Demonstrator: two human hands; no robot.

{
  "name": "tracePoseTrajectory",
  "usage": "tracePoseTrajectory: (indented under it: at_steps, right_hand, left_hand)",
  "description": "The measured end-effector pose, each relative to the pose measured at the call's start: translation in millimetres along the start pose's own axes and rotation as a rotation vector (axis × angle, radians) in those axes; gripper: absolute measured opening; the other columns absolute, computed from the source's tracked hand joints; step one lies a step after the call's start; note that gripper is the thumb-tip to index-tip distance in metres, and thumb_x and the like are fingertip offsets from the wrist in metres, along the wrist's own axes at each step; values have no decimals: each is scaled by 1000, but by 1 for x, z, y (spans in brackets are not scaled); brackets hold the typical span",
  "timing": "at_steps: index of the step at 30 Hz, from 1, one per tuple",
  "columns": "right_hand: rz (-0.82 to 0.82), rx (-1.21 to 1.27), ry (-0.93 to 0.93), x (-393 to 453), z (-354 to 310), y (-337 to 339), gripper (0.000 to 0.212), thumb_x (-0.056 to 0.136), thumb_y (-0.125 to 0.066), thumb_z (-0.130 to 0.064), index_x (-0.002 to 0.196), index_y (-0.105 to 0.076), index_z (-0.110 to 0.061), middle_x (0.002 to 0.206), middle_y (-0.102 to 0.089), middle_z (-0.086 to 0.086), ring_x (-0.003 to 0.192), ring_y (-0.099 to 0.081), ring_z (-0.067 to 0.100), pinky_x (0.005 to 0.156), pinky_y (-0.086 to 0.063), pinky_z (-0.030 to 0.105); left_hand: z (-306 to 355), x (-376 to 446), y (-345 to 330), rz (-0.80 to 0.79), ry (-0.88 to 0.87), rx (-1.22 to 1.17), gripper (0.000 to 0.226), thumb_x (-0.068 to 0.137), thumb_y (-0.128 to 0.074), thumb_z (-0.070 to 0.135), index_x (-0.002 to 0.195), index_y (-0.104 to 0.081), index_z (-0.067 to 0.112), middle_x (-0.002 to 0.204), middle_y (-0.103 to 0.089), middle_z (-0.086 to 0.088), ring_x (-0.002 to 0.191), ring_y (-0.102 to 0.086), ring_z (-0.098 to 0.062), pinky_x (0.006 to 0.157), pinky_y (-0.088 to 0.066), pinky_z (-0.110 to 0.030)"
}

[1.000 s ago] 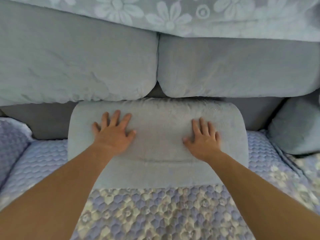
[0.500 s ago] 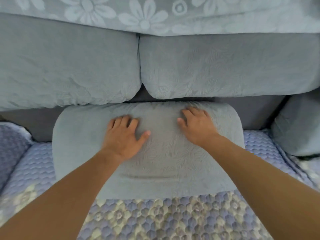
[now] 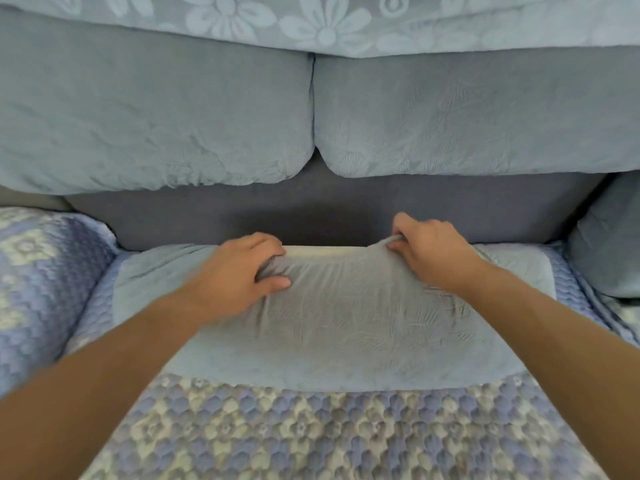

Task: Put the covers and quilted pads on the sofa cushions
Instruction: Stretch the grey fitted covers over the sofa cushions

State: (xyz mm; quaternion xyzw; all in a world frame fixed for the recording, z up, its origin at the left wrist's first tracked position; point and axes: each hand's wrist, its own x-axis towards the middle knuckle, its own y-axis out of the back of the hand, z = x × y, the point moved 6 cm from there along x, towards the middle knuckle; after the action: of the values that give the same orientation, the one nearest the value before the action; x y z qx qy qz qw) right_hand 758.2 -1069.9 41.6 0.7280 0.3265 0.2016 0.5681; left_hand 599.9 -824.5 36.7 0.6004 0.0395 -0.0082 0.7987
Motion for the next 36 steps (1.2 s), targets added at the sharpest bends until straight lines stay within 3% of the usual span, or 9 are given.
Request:
tracePoseTrajectory:
  at_steps: [4, 7, 12, 18, 21, 24, 28, 32, 36]
  right_hand:
    - [-95, 175, -206, 7, 8, -10, 20, 104, -44, -36, 97, -44, -18, 98, -62, 14, 91, -57, 36, 72, -34, 38]
    - [-195, 73, -234, 2, 4, -24, 28, 103, -44, -39, 86, -46, -17, 105, -62, 16, 100, -57, 36, 73, -33, 37]
    - [-199, 20, -326, -21, 2, -28, 30, 99, -55, -44, 88, -61, -17, 97, -64, 10, 97, -60, 33, 72, -37, 35]
    - [-440, -37, -515, -12, 27, -66, 52, 101, -47, -35, 146, -48, -10, 151, -46, 13, 137, -45, 31, 111, -37, 38]
    - [-489, 46, -554, 3, 28, -85, 57, 97, -51, -37, 147, -45, -10, 154, -42, 15, 139, -42, 34, 115, -37, 43]
    - [-291, 85, -513, 2, 13, -55, 38, 93, -56, -29, 126, -62, -12, 131, -61, 16, 121, -58, 35, 100, -48, 40]
    - [407, 119, -295, -65, 21, 8, 30, 90, -62, -39, 114, -68, -21, 112, -67, 4, 110, -58, 28, 107, -38, 46]
    - [316, 576, -941, -133, 127, -21, 80, 90, -53, -67, 154, -32, -24, 158, -33, 9, 145, -30, 33, 120, -22, 49]
    - [359, 826, -1023, -120, 141, -35, 91, 86, -50, -76, 153, -33, -18, 154, -41, 11, 139, -40, 35, 112, -31, 49]
  left_hand:
    - [35, 11, 2, -2, -80, 126, 24, 105, -35, 37, 91, -40, 18, 90, -60, -7, 81, -62, -33, 63, -37, -37]
    - [14, 47, -15, -148, 256, 71, 21, 107, -39, 34, 96, -36, 17, 100, -61, -23, 92, -60, -44, 68, -37, -40]
    - [-17, 76, -59, -473, 460, 198, 32, 96, -52, 9, 127, -58, 2, 128, -61, -23, 115, -61, -38, 91, -49, -41]
    - [73, 35, -11, 87, 99, 133, 32, 102, -44, 43, 104, -62, 17, 105, -59, -6, 99, -57, -29, 75, -48, -40]
    - [103, -4, -28, -7, -17, 75, 45, 104, -31, 52, 128, -61, 29, 123, -64, 3, 113, -60, -23, 97, -46, -40]
    - [93, 0, -48, -46, 60, 213, 59, 103, -13, 55, 136, -57, 34, 127, -68, 7, 114, -64, -20, 102, -44, -40]
    - [74, 47, -44, -83, 168, 276, 69, 101, -2, 50, 118, -65, 29, 112, -72, 1, 101, -67, -25, 94, -46, -41]
    - [75, 75, -47, -147, 156, 243, 63, 104, -7, 50, 125, -62, 27, 123, -68, -1, 112, -63, -25, 101, -41, -44]
    - [55, 70, -42, -95, 407, 219, 63, 100, -8, 60, 155, -26, 36, 164, -25, -6, 152, -15, -31, 122, -1, -56]
